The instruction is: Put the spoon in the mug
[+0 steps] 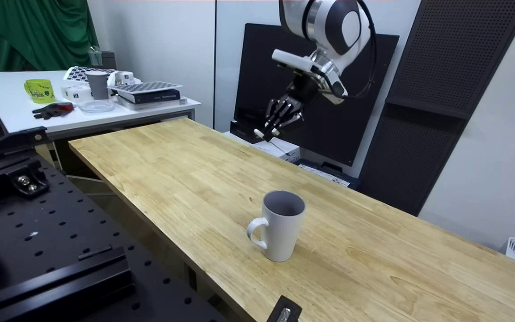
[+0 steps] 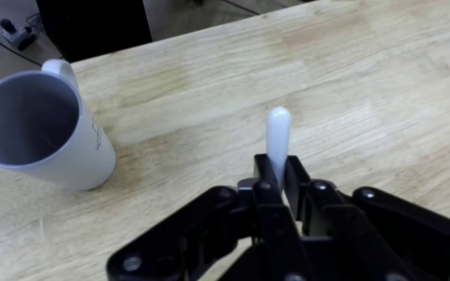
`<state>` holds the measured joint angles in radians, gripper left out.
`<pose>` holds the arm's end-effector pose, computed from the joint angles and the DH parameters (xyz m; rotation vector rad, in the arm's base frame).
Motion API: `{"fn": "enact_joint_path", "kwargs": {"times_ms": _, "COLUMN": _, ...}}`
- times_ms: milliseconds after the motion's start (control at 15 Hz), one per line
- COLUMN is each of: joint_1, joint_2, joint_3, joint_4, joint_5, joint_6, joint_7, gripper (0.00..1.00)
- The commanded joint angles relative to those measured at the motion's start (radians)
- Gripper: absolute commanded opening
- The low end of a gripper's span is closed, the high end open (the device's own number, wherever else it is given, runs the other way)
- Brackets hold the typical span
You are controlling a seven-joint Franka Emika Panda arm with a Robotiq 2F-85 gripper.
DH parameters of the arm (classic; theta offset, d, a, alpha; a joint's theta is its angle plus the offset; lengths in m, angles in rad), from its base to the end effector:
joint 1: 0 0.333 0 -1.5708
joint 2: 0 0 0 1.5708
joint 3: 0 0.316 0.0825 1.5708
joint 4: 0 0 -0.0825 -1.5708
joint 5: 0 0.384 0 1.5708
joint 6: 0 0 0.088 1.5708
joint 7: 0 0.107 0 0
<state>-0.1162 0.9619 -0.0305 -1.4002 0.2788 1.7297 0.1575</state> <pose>0.6421 -0.0669 0.0947 -2.7155 0.5985 0.9072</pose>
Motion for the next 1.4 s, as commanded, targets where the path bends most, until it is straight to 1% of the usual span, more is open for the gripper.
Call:
{"fn": "enact_joint_path", "kwargs": {"times_ms": 0, "joint_1": -0.043, "joint_2": 0.014, "joint_3": 0.004, "joint_4": 0.051, "joint_5": 0.051, "joint_6": -0.166, "joint_7": 0.043, "gripper": 0.03}}
{"fn": "enact_joint_path", "kwargs": {"times_ms": 133, "joint_1": -0.056, "joint_2": -0.007, "joint_3": -0.011, "joint_4": 0.014, "joint_5": 0.076, "joint_6": -0.209, "joint_7": 0.048, "gripper": 0.03}}
{"fn": "enact_joint_path", "kwargs": {"times_ms": 533, "joint_1": -0.087, "joint_2": -0.109, "joint_3": -0.068, "joint_4": -0.146, "joint_5": 0.127, "joint_6": -0.27, "joint_7": 0.052, "gripper": 0.03}}
{"fn": "enact_joint_path", "kwargs": {"times_ms": 800, "joint_1": -0.103, "joint_2": -0.204, "joint_3": -0.1, "joint_4": -0.285, "joint_5": 0.153, "joint_6": -0.271, "joint_7": 0.044, "gripper": 0.03}}
{"fn": "enact_joint_path", "kwargs": {"times_ms": 1133, "joint_1": -0.101, "joint_2": -0.335, "joint_3": -0.136, "joint_4": -0.476, "joint_5": 0.166, "joint_6": -0.248, "joint_7": 0.037, "gripper": 0.03}}
{"fn": "enact_joint_path", "kwargs": {"times_ms": 1333, "joint_1": -0.114, "joint_2": -0.376, "joint_3": -0.16, "joint_4": -0.547, "joint_5": 0.17, "joint_6": -0.241, "joint_7": 0.031, "gripper": 0.03}}
